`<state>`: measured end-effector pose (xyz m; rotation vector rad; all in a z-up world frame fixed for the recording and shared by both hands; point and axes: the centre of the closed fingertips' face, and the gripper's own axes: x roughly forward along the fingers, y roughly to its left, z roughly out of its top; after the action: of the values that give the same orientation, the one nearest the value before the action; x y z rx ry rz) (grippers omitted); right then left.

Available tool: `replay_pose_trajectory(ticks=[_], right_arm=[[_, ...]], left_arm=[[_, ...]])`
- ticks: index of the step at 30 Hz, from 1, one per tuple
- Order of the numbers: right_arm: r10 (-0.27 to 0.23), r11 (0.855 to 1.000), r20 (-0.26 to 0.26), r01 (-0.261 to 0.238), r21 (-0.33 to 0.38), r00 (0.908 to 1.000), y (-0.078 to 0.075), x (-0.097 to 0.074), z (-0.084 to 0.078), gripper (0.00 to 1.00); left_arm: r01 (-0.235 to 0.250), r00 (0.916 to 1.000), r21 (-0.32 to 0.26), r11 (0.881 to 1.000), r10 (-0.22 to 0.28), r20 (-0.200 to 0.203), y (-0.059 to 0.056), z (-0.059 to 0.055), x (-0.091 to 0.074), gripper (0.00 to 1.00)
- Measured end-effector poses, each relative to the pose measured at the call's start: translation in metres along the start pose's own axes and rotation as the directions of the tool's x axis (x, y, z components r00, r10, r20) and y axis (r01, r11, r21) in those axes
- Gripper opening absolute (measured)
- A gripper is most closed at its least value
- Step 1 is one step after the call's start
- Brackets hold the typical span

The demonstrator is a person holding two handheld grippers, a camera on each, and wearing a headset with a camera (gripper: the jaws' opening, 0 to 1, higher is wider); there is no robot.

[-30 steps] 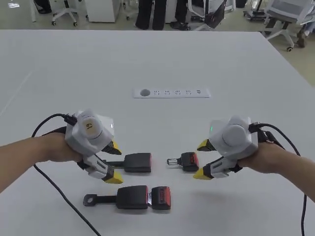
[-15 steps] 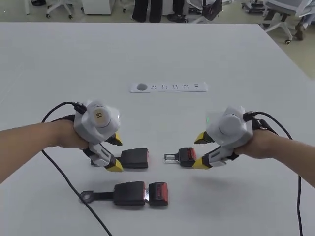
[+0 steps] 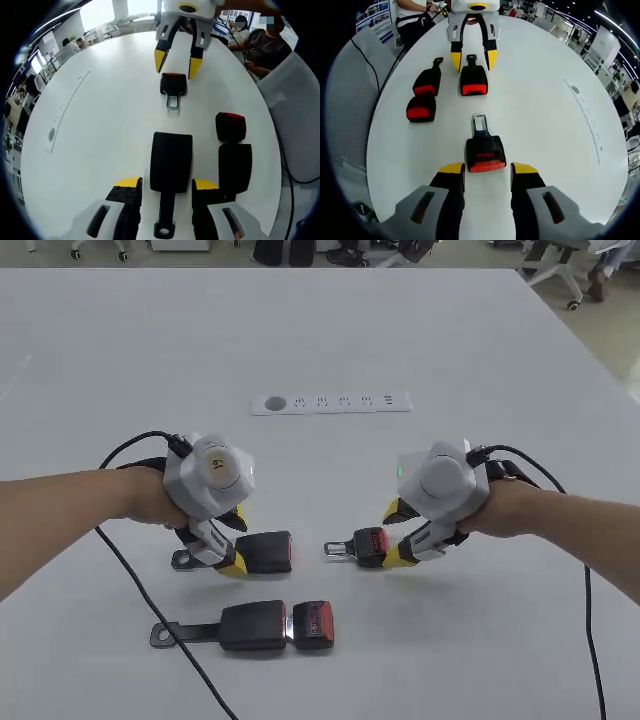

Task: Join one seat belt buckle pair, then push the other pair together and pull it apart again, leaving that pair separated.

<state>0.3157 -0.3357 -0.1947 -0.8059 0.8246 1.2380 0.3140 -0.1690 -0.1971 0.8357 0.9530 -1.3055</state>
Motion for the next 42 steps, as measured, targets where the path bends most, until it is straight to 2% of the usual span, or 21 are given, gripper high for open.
replay_pose_trajectory(ticks=[6,8,10,11,14,18,22,24,26,28,30,42], right_arm=[[0.012,0.999,-0.008,-0.012,-0.032,0.9999,0.001,0.006,0.001,0.33],[0.021,0.999,-0.007,-0.022,-0.049,0.9997,0.002,0.007,0.003,0.33],[0.027,0.998,-0.008,-0.027,-0.061,0.9996,0.002,0.009,0.004,0.32],[0.027,0.997,-0.007,-0.027,-0.066,0.9996,0.002,0.009,0.004,0.32],[0.03,0.997,-0.004,-0.03,-0.064,0.9995,0.001,0.011,0.003,0.32],[0.031,0.997,-0.003,-0.031,-0.064,0.9995,0.0,0.013,0.002,0.31],[0.031,0.998,-0.003,-0.032,-0.06,0.9995,0.001,0.013,0.003,0.31],[0.03,0.998,-0.004,-0.03,-0.058,0.9996,0.001,0.013,0.003,0.31],[0.027,0.998,-0.005,-0.028,-0.06,0.9996,0.001,0.013,0.003,0.31],[0.025,0.998,-0.006,-0.026,-0.062,0.9997,0.002,0.013,0.005,0.31],[0.025,0.998,-0.006,-0.026,-0.06,0.9997,0.002,0.013,0.006,0.3],[0.025,0.997,0.0,-0.025,-0.072,0.9997,0.004,0.016,0.013,0.3]], left_arm=[[0.013,0.9999,0.006,1.0,-0.013,-0.01,-0.002,-0.001,0.004,0.37],[0.017,0.9998,0.008,1.0,-0.017,-0.013,0.002,-0.006,0.008,0.36],[0.023,0.9996,0.007,1.0,-0.023,-0.014,-0.002,-0.004,0.006,0.34],[0.027,0.9996,0.009,1.0,-0.027,-0.013,-0.001,-0.006,0.007,0.33],[0.028,0.9996,0.012,1.0,-0.027,-0.007,-0.003,-0.005,0.007,0.33],[0.028,0.9996,0.0,1.0,-0.028,0.001,0.0,-0.007,0.008,0.32],[0.033,0.9995,0.009,0.999,-0.033,0.0,-0.003,-0.005,0.007,0.32],[0.035,0.9994,0.014,0.999,-0.035,-0.002,0.001,-0.008,0.009,0.32],[0.036,0.9994,0.016,0.999,-0.036,-0.004,0.0,-0.008,0.009,0.31],[0.035,0.9994,0.013,0.999,-0.035,-0.004,-0.003,-0.005,0.008,0.31],[0.033,0.9994,0.006,0.999,-0.033,-0.003,0.001,-0.009,0.01,0.31],[0.027,0.9995,-0.004,1.0,-0.027,-0.019,-0.001,-0.007,0.01,0.31]])
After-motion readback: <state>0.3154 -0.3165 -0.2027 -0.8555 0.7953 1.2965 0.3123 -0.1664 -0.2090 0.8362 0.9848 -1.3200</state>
